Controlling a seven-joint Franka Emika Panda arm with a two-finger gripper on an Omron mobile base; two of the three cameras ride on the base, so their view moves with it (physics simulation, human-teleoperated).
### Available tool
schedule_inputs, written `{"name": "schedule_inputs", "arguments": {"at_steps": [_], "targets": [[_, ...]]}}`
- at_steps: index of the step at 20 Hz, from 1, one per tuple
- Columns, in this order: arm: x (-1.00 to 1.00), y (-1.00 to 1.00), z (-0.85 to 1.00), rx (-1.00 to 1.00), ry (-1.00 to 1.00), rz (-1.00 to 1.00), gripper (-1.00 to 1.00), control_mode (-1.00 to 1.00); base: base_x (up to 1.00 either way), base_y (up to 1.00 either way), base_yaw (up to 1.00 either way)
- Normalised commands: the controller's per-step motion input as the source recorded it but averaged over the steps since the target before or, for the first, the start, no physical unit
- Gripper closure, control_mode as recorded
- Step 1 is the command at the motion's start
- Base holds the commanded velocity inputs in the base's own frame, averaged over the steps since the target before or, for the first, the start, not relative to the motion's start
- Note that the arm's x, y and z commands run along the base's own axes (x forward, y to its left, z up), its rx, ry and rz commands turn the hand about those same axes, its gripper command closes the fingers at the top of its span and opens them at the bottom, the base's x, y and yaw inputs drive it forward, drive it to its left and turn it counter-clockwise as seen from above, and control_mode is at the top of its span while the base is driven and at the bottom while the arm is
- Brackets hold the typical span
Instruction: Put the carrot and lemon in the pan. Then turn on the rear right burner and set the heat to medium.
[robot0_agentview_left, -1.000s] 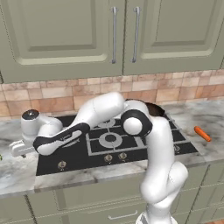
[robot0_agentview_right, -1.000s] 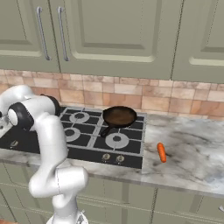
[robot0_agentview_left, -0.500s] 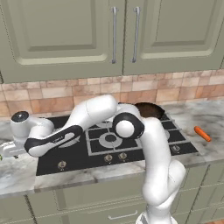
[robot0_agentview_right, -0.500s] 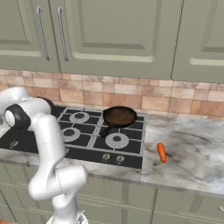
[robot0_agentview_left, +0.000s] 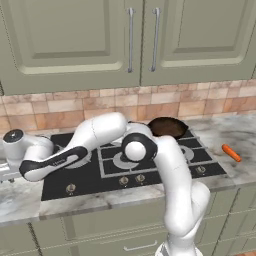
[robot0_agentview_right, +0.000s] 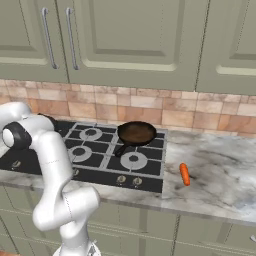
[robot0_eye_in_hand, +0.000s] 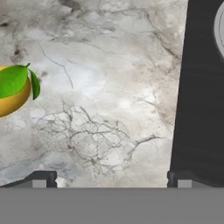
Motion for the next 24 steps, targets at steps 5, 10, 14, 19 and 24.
{"name": "schedule_inputs", "arguments": {"at_steps": [5, 10, 14, 19, 24], "targets": [[0.01, 0.25, 0.00, 0.05, 0.00, -0.07, -1.00, -1.00, 0.00, 0.00, 0.00], [0.05, 0.35, 0.00, 0.09, 0.00, -0.05, -1.00, -1.00, 0.00, 0.00, 0.00], [0.09, 0.28, 0.00, 0.13, 0.00, 0.00, -1.00, -1.00, 0.00, 0.00, 0.00], [0.10, 0.24, 0.00, 0.17, 0.00, 0.00, -1.00, -1.00, 0.00, 0.00, 0.00], [0.32, 0.16, 0.00, 0.08, 0.00, 0.00, -1.00, -1.00, 0.00, 0.00, 0.00]]}}
